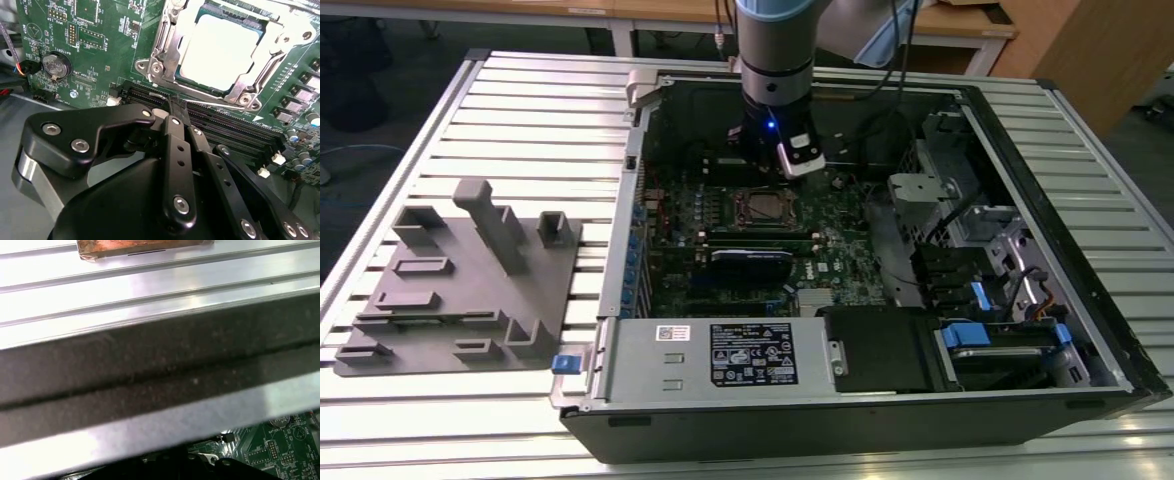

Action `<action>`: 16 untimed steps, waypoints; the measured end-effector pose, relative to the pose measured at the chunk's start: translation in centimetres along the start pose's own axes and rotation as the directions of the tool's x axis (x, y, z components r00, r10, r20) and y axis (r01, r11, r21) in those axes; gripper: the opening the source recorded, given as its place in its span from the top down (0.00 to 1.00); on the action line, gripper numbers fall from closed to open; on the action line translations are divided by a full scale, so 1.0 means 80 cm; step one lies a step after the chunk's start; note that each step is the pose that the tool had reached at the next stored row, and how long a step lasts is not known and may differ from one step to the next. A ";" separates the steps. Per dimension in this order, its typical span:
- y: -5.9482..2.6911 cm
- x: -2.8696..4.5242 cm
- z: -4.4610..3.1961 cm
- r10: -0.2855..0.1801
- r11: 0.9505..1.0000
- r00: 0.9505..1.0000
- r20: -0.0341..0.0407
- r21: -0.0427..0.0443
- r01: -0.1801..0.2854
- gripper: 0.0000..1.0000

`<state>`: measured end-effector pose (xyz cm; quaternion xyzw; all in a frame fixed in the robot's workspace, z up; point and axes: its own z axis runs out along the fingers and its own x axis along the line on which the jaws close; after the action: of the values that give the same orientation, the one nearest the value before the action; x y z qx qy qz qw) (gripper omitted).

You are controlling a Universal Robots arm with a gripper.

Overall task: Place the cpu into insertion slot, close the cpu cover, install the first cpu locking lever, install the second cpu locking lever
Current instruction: 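Install the first cpu locking lever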

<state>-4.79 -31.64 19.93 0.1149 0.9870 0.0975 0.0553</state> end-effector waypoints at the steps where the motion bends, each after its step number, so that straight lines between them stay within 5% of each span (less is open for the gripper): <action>1: 0.000 0.0000 0.0000 0.000 1.000 1.000 0.000 0.000 0.000 0.89; 11: -0.001 -0.0001 0.0001 0.000 1.000 1.000 0.001 0.005 0.000 0.89; 16: -0.001 -0.0002 0.0004 -0.001 1.000 1.000 0.004 0.016 0.001 0.89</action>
<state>-4.79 -31.73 19.88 0.1149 0.9878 0.0892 0.0563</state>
